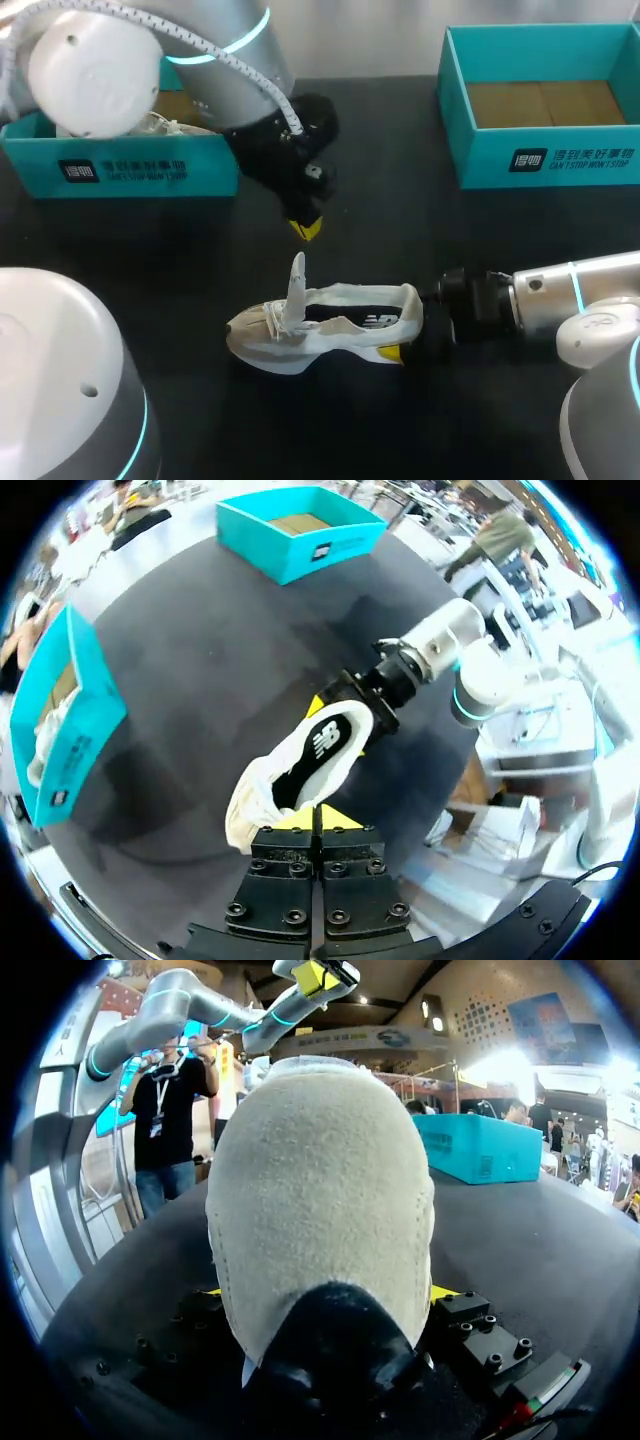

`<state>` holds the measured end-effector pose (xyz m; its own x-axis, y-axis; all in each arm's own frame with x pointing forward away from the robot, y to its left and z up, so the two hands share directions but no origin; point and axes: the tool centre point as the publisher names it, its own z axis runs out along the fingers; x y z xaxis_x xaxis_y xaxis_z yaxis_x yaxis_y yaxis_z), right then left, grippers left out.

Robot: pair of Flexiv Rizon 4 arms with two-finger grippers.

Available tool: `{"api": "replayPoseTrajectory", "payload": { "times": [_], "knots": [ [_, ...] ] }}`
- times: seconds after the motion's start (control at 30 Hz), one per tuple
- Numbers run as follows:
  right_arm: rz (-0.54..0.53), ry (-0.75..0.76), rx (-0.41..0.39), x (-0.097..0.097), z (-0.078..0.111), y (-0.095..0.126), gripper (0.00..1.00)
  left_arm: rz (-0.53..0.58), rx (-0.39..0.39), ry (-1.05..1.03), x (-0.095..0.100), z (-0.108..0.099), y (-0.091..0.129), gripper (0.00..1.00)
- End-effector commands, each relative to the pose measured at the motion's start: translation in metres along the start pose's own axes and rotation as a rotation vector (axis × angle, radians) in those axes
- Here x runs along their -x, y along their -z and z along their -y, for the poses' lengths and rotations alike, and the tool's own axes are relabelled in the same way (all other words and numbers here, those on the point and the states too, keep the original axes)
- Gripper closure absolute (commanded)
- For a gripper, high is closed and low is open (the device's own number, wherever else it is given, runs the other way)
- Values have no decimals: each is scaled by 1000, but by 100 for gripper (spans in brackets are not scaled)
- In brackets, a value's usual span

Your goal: Take the shoe out of the shoebox, open the shoe tongue, remove and reinsert the insole, then place the shoe into the shoebox

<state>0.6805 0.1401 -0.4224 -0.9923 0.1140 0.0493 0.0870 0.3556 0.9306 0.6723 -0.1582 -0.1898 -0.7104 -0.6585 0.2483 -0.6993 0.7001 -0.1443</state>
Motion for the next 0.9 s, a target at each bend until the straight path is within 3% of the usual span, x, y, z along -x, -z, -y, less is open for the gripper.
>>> {"api": "replayPoseTrajectory", "payload": {
  "times": [0.03, 0.23, 0.77, 0.83, 0.9],
  "knots": [
    [0, -1, -6, -1, -1, 0, 100, 49, 82, -209, -16, 14, -6, 100],
    [0, -1, -6, -1, -1, 0, 100, 32, 171, -382, -32, 36, -7, 100],
    [0, -1, -6, -1, -1, 0, 100, 32, 171, -382, -32, 36, -7, 100],
    [0, -1, -6, -1, -1, 0, 100, -102, 84, -594, -33, 31, -5, 100],
    [0, -1, -6, -1, -1, 0, 100, -148, 70, -670, -31, 31, -5, 100]
  ]
}}
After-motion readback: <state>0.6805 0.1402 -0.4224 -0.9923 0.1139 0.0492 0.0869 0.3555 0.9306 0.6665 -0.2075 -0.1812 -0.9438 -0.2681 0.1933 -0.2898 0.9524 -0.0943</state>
